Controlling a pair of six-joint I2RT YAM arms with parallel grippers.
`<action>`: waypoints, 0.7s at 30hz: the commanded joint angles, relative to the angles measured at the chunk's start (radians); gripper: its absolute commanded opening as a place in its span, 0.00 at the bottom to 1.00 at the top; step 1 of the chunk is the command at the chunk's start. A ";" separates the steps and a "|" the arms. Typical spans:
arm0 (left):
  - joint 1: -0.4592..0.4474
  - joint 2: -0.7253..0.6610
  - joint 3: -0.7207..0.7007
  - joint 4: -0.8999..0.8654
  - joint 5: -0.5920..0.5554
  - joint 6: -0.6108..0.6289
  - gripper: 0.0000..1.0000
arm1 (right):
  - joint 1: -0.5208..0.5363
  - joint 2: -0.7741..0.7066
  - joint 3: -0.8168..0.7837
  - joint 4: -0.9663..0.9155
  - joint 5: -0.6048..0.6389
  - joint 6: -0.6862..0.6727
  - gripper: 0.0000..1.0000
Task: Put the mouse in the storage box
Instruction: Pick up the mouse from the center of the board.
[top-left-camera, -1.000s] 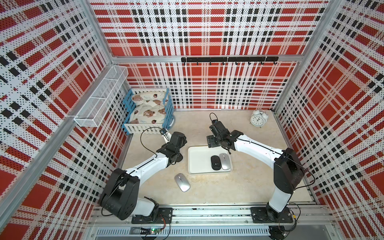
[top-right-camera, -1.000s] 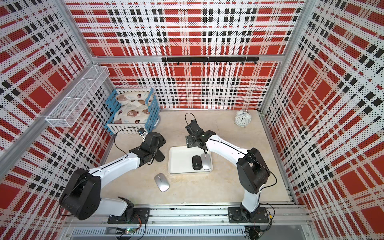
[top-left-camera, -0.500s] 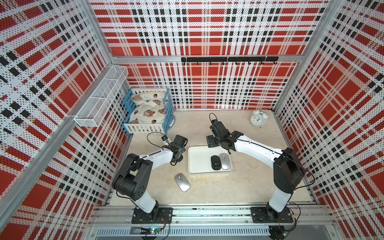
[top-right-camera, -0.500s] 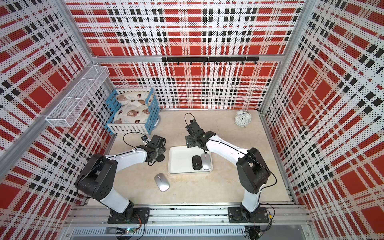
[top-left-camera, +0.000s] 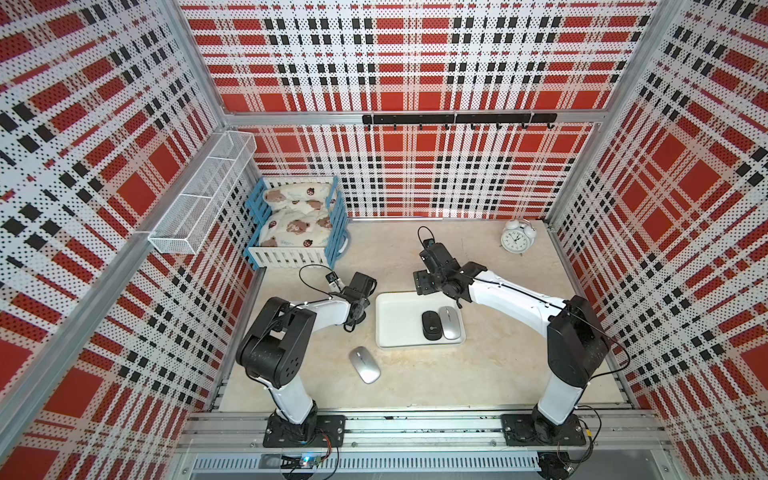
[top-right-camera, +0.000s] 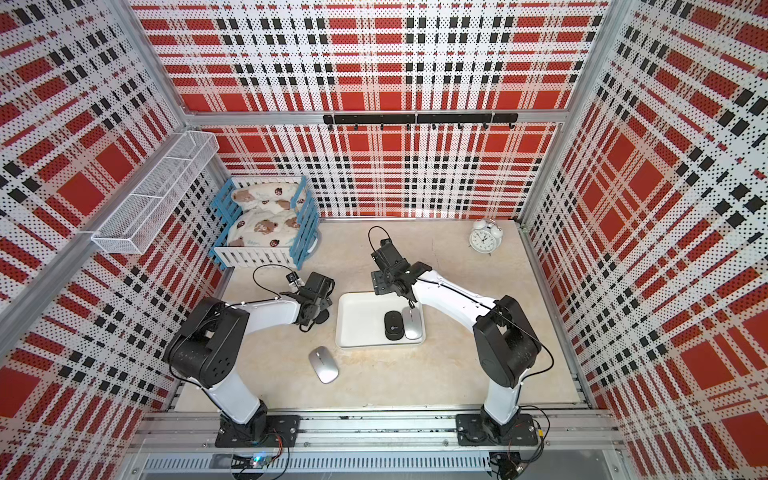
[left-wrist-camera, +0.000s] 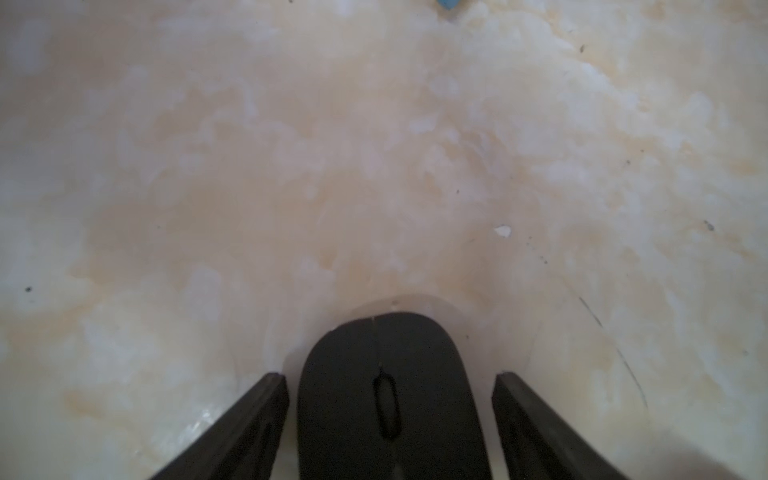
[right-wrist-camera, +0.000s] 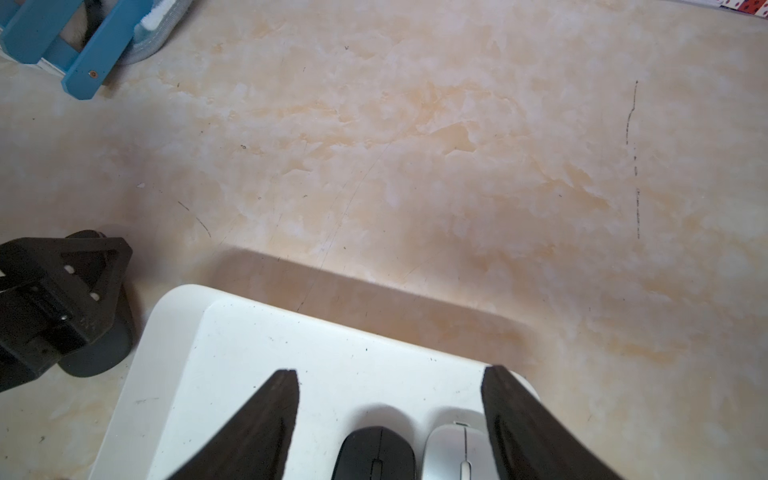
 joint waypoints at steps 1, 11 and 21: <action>-0.012 0.039 -0.005 0.000 0.033 0.006 0.81 | 0.005 -0.045 -0.020 0.006 0.029 -0.008 0.77; -0.059 0.027 0.009 -0.001 0.000 0.047 0.63 | 0.005 -0.070 -0.041 0.014 0.048 -0.002 0.77; -0.057 -0.061 -0.039 0.038 -0.024 0.096 0.52 | 0.002 -0.198 -0.132 0.067 0.148 -0.018 0.77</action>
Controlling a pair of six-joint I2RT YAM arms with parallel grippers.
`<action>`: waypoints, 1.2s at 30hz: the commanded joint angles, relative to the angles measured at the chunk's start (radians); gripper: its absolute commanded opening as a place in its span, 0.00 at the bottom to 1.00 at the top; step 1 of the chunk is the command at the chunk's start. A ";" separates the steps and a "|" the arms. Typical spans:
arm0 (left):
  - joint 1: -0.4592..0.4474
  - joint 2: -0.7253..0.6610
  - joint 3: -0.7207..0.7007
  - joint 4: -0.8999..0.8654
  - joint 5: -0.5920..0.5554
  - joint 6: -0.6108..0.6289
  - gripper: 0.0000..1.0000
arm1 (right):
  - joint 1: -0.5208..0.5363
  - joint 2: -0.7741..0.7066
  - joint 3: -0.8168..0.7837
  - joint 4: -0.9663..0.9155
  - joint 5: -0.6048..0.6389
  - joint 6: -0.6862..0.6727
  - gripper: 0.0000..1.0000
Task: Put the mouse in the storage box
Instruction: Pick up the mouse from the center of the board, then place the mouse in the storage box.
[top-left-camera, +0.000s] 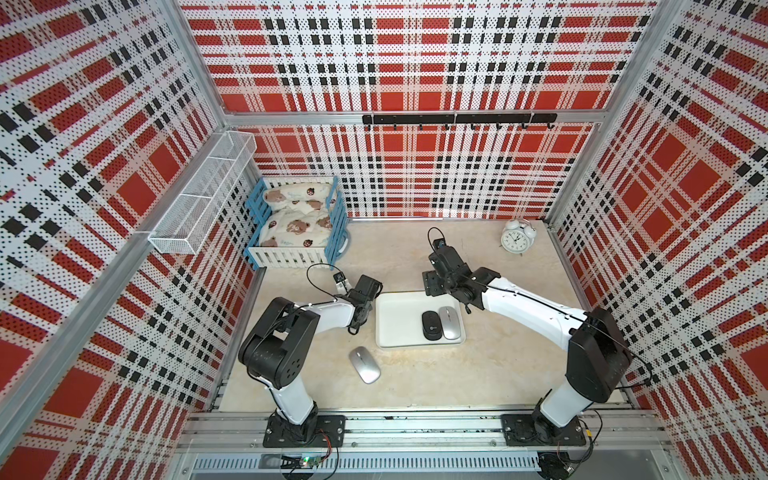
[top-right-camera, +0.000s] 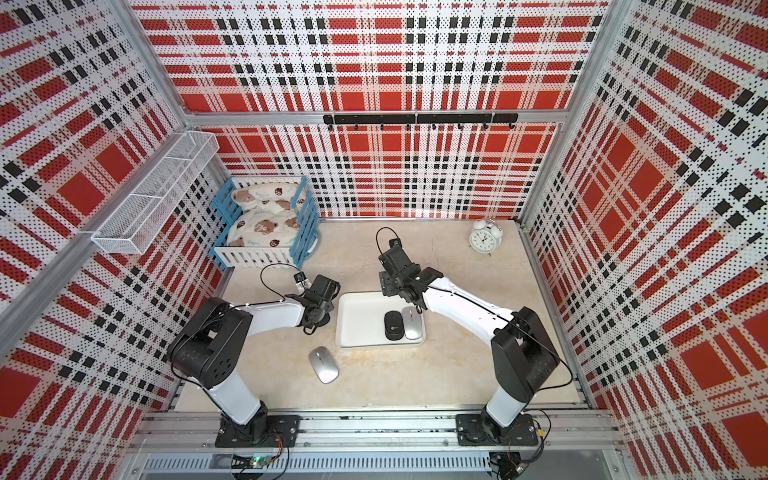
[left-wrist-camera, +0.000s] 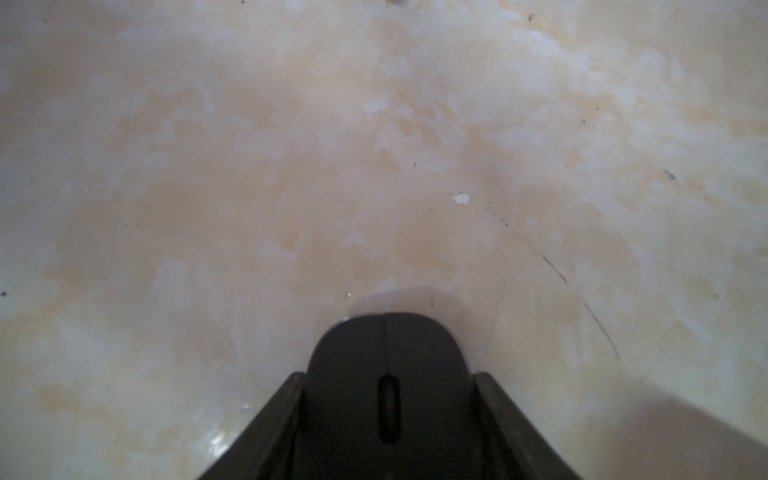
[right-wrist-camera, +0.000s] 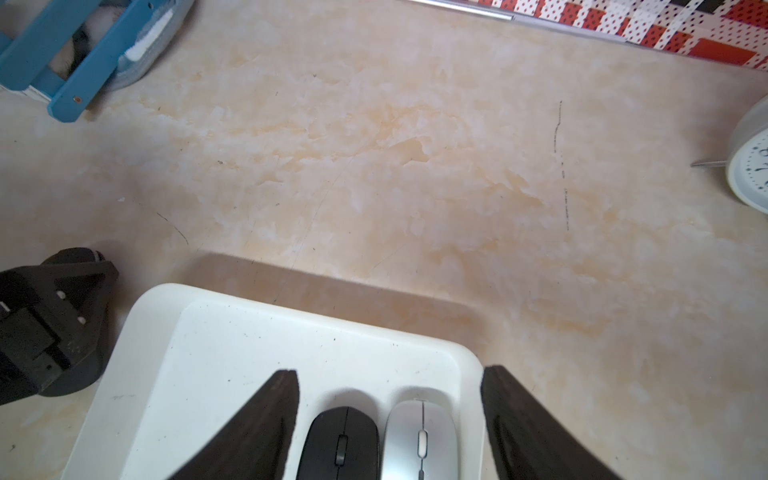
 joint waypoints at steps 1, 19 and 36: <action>0.003 -0.056 -0.028 0.023 0.002 0.031 0.51 | 0.000 -0.063 -0.026 0.046 0.062 -0.016 0.77; -0.114 -0.297 0.002 -0.092 -0.049 0.120 0.46 | -0.009 -0.056 0.001 0.091 0.101 -0.036 0.76; -0.363 -0.047 0.229 0.020 0.089 0.084 0.47 | -0.179 -0.218 -0.184 0.141 0.037 0.068 0.75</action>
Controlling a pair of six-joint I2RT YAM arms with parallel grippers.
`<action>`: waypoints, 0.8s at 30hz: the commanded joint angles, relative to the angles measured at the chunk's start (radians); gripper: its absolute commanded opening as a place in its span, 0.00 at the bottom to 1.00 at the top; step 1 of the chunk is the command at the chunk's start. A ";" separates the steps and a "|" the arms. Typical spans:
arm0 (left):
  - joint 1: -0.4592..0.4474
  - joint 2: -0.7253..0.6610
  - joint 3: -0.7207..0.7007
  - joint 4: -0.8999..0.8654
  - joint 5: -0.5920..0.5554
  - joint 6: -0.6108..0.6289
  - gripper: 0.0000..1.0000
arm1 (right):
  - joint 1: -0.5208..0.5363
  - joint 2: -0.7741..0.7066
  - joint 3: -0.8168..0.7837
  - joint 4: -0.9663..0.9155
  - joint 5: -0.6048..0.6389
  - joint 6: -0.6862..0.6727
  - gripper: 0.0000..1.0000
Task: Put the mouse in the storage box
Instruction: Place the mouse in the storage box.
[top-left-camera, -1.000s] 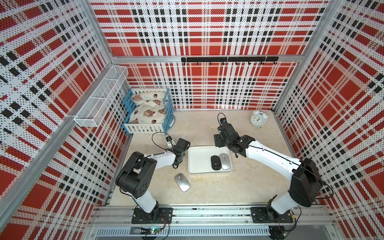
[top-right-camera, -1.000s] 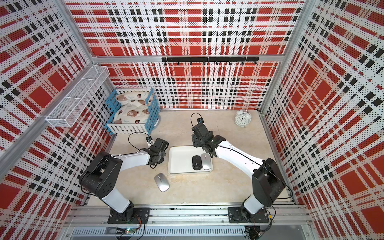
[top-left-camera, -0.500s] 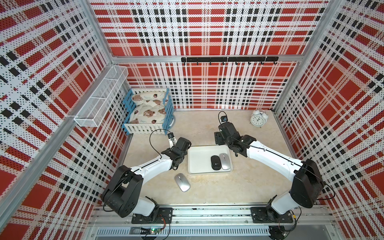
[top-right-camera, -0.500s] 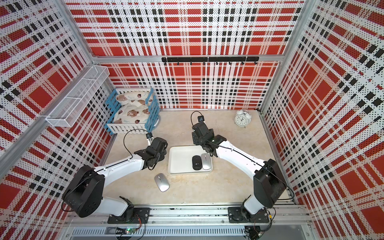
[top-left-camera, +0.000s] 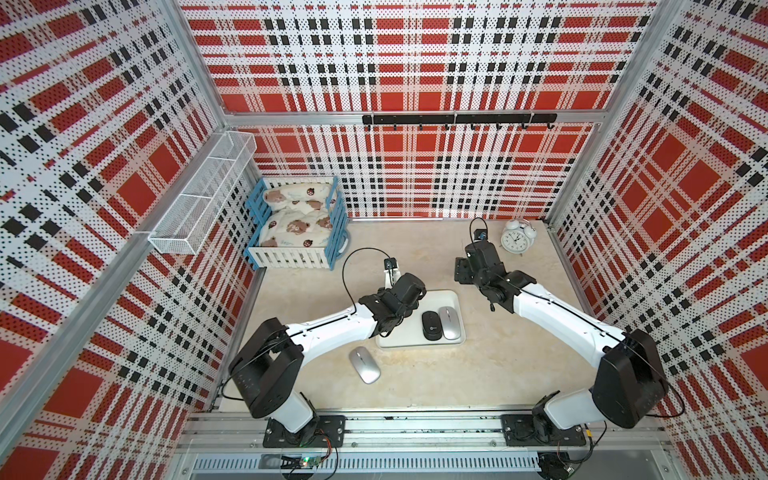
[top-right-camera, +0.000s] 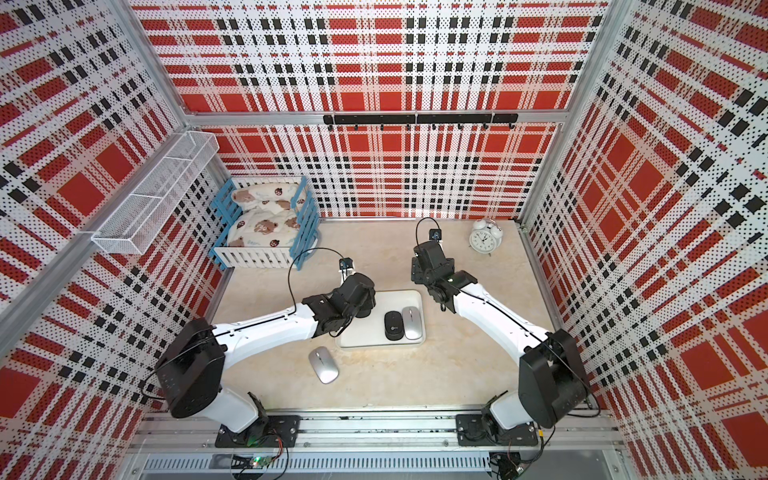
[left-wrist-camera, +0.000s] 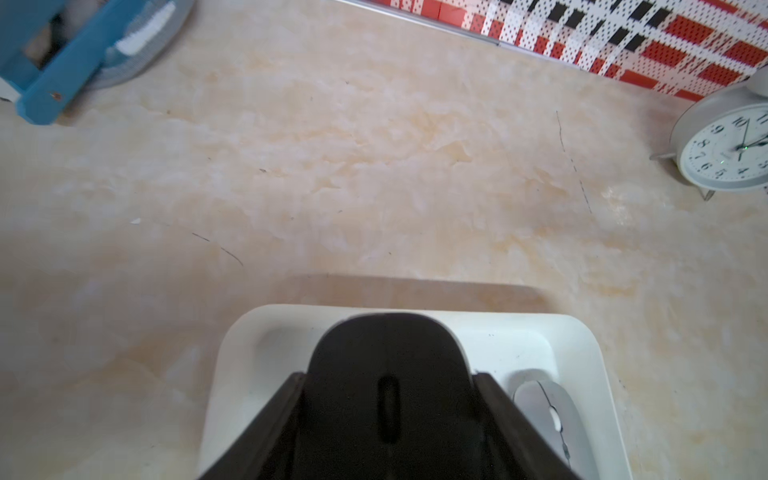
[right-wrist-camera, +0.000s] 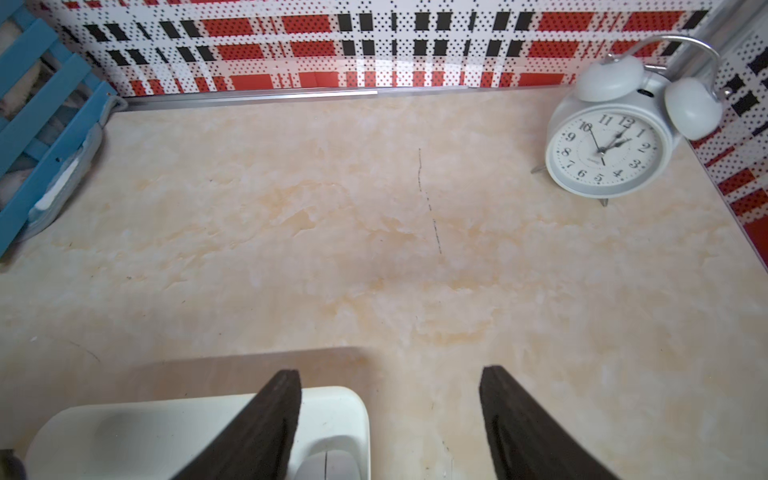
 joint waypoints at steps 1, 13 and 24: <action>0.008 0.066 0.022 0.076 0.074 0.006 0.47 | -0.002 -0.053 -0.036 0.027 -0.021 0.019 0.75; 0.005 0.203 0.045 0.142 0.102 0.028 0.47 | -0.025 -0.093 -0.114 0.067 -0.058 0.016 0.75; -0.010 0.213 0.028 0.136 0.111 0.009 0.47 | -0.026 -0.063 -0.077 0.066 -0.064 -0.011 0.75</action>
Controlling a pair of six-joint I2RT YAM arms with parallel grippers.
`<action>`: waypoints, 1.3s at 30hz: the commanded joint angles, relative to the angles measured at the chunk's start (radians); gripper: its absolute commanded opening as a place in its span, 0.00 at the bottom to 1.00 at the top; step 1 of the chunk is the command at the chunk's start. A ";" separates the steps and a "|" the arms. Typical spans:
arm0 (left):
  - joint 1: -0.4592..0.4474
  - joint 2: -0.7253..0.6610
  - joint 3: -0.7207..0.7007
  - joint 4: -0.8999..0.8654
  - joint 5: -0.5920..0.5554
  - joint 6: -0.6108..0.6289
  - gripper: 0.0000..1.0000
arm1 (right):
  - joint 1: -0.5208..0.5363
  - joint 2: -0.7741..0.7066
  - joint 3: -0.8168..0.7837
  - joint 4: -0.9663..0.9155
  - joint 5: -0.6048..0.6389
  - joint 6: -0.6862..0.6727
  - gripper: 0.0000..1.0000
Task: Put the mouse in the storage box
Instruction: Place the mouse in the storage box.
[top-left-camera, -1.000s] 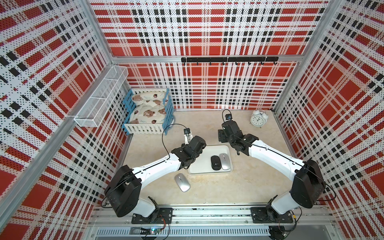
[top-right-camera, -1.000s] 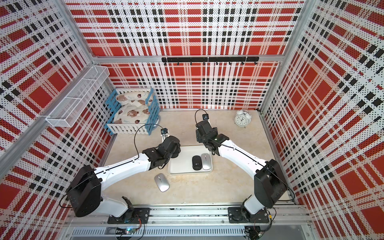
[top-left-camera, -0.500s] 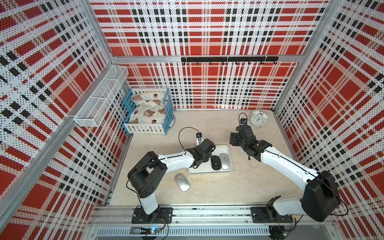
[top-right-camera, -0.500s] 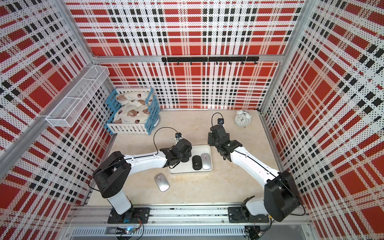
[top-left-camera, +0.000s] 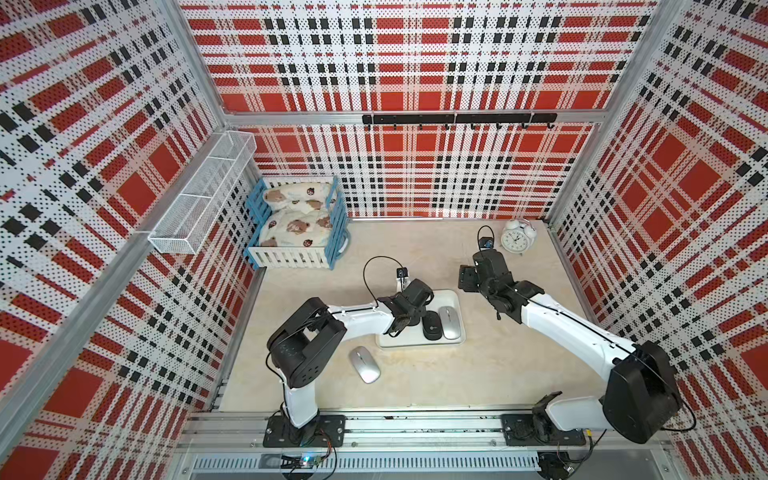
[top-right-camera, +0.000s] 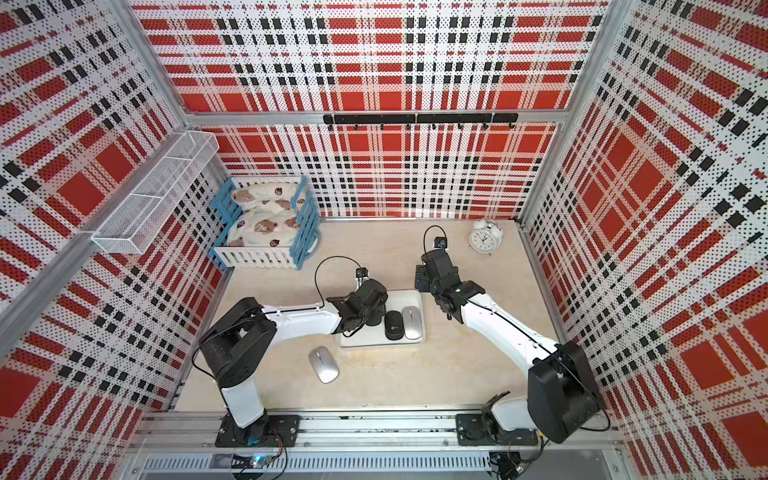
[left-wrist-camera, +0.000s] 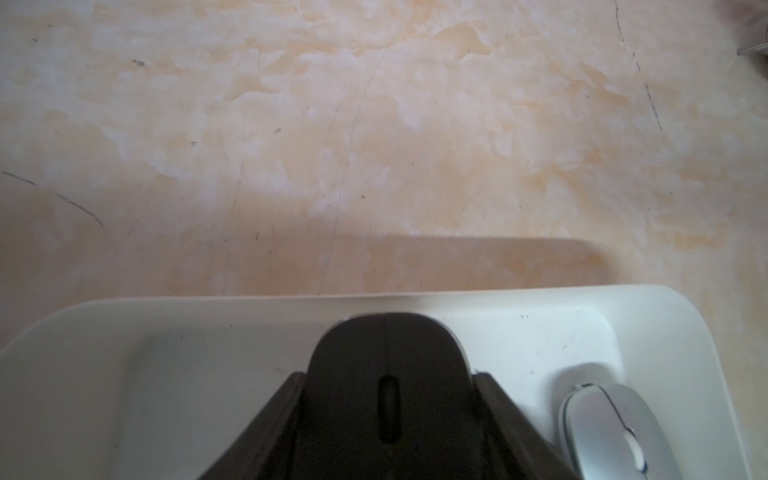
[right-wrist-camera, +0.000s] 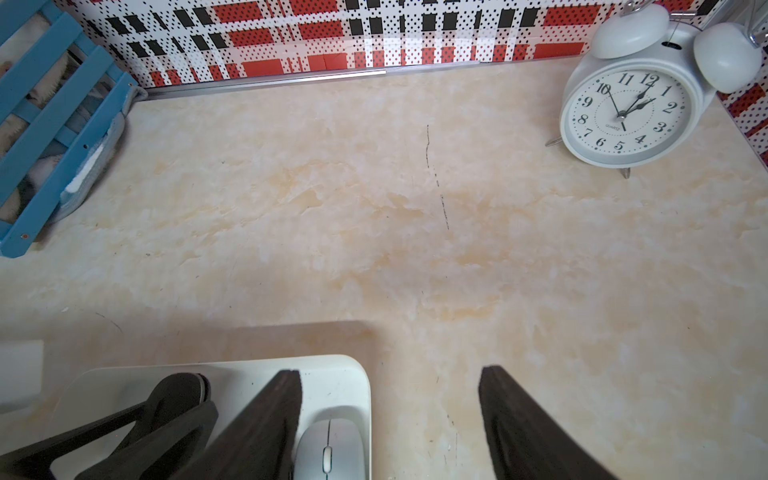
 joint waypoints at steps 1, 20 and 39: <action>-0.017 0.004 0.010 0.008 0.018 -0.008 0.47 | -0.007 0.006 0.025 0.012 0.004 -0.018 0.75; -0.046 0.002 -0.039 -0.074 0.077 -0.079 0.50 | -0.008 0.004 0.010 0.010 0.007 -0.012 0.75; -0.063 -0.027 0.006 -0.134 0.064 -0.098 0.75 | -0.009 0.021 0.005 0.017 0.001 -0.012 0.74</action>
